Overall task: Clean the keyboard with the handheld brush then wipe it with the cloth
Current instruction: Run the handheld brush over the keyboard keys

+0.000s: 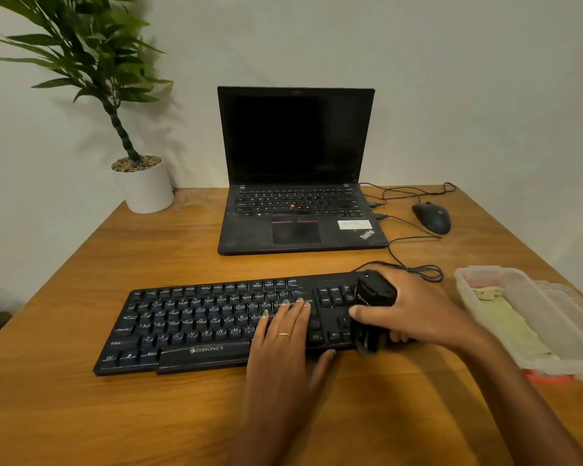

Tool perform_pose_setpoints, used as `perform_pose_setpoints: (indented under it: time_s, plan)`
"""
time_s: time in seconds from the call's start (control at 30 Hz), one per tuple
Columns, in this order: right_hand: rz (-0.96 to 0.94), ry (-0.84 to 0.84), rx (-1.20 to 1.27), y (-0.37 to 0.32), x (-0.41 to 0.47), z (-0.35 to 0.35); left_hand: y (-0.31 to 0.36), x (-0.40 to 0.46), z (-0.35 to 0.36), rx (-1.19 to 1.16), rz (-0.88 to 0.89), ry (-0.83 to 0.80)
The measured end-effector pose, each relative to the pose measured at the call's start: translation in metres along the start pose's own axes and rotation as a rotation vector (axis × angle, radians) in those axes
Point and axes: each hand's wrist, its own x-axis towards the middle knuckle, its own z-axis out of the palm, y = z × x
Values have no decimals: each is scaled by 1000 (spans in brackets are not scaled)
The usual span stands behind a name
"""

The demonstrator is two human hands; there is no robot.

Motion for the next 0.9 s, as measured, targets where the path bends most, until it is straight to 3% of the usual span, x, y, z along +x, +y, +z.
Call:
perform_pose_setpoints:
  time_s: [0.13,0.27,0.4,0.5,0.67,0.8,0.9]
  plan:
    - [38,281,-47,4,3,10,0,-2,1,2,4,-10]
    - [27,99,-8,0,-2,10,-1,-1,0,-16,-2,-10]
    - [45,234,-61,2,2,8,0,-2,-1,-36,2,-21]
    - [-37,66,28,0,1,14,-1,-2,0,-72,-5,-22]
    - [21,121,37,9,3,-1,-1,-2,0,-56,-14,-57]
    - [-144,-124,140,0,1,8,-1,-2,-1,-68,-19,-44]
    - [-126,-157,158,8,2,-9,0,-1,-2,-56,-13,-42]
